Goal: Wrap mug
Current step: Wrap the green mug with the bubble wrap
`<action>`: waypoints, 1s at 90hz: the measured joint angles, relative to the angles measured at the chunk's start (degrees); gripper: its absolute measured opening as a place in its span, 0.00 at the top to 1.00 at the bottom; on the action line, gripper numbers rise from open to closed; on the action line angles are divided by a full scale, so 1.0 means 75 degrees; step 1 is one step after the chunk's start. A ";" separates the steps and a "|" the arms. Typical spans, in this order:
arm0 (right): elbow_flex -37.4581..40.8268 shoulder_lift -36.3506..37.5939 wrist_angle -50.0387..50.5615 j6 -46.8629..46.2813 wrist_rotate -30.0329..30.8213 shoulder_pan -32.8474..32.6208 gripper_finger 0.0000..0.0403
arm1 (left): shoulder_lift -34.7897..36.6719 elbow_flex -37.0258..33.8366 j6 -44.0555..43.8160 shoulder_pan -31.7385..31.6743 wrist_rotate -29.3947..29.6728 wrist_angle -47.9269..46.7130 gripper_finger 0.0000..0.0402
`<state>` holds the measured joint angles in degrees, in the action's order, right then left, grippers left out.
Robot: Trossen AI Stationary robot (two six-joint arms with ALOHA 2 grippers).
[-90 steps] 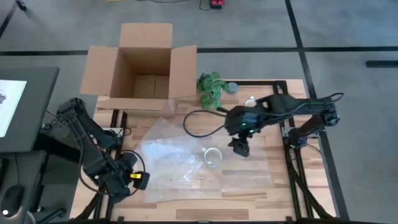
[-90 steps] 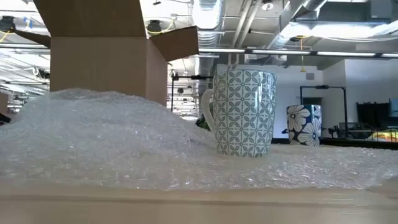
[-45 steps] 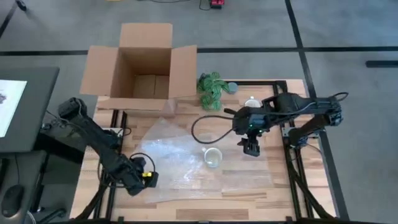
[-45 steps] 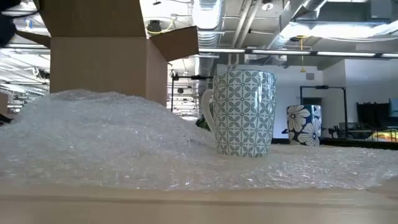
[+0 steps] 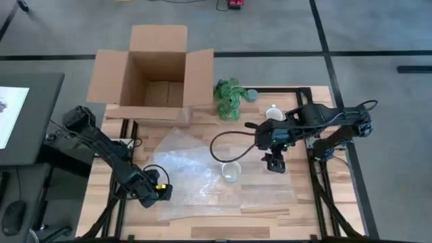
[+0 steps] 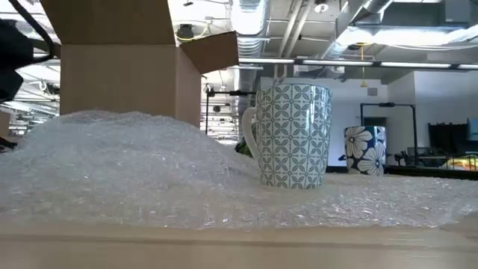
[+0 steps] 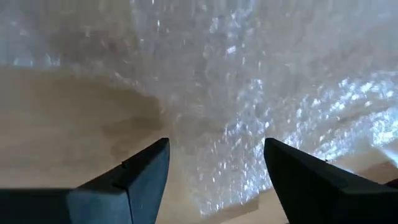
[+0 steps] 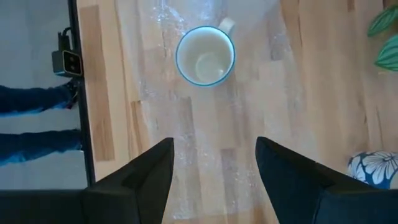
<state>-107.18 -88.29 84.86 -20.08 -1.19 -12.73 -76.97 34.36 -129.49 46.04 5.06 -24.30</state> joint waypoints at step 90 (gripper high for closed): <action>0.0000 -0.0026 -0.0009 -0.0516 0.0159 -0.0097 0.47 | 0.1147 0.2118 0.1182 -0.0020 0.0385 -0.1845 1.00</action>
<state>-107.18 -88.49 84.79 -23.94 0.00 -13.46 -68.37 50.25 -120.63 45.89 7.95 -38.13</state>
